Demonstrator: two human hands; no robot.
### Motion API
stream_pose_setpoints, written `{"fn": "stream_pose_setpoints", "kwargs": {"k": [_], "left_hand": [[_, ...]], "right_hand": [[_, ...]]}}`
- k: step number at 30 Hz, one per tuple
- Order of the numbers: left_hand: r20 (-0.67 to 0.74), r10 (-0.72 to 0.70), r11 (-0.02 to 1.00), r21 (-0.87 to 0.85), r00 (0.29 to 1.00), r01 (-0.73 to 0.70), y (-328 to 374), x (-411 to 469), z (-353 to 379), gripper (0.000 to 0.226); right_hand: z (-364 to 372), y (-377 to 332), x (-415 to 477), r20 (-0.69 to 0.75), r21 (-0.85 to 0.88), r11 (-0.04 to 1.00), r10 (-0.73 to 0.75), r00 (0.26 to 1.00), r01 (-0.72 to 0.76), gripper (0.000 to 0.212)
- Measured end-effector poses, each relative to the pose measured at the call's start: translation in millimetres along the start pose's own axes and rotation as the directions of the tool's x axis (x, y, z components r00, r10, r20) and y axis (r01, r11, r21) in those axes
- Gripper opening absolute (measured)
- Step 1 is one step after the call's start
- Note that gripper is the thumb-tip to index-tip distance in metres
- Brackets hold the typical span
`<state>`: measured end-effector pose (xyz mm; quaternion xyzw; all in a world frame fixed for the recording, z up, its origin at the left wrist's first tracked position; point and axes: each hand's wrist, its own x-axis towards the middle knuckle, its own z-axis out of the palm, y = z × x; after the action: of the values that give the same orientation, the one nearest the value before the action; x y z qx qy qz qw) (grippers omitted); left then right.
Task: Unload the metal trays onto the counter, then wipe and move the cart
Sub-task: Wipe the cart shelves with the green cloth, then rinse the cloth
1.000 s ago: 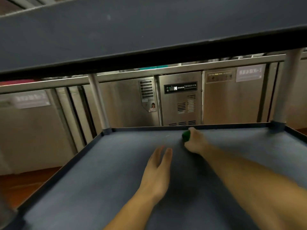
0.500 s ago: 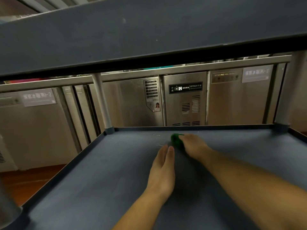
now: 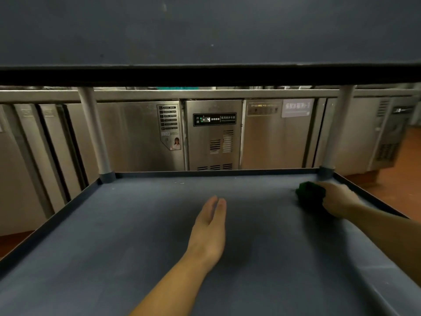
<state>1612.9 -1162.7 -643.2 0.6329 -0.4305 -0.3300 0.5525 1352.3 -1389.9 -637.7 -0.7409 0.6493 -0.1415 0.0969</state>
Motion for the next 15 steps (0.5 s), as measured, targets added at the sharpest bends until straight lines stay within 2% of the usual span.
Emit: {"fn": "stream_pose_setpoints", "kwargs": {"k": [4,10,15], "left_hand": [[0.043,0.035,0.999,0.000,0.998,-0.035,3,0,4,0.052],[0.027,0.050,0.999,0.012,0.998,-0.050,7,-1,-3,0.053],[-0.041,0.056,0.998,-0.003,0.998,-0.056,7,1,-19,0.054]], "right_hand": [[-9,14,-6,-0.067,0.033,0.991,0.128,0.990,-0.126,0.023],[-1,-28,6,-0.007,0.243,0.937,0.261,0.965,-0.251,0.025],[36,-97,17,-0.013,0.436,0.888,0.167,0.986,-0.145,0.045]]}}
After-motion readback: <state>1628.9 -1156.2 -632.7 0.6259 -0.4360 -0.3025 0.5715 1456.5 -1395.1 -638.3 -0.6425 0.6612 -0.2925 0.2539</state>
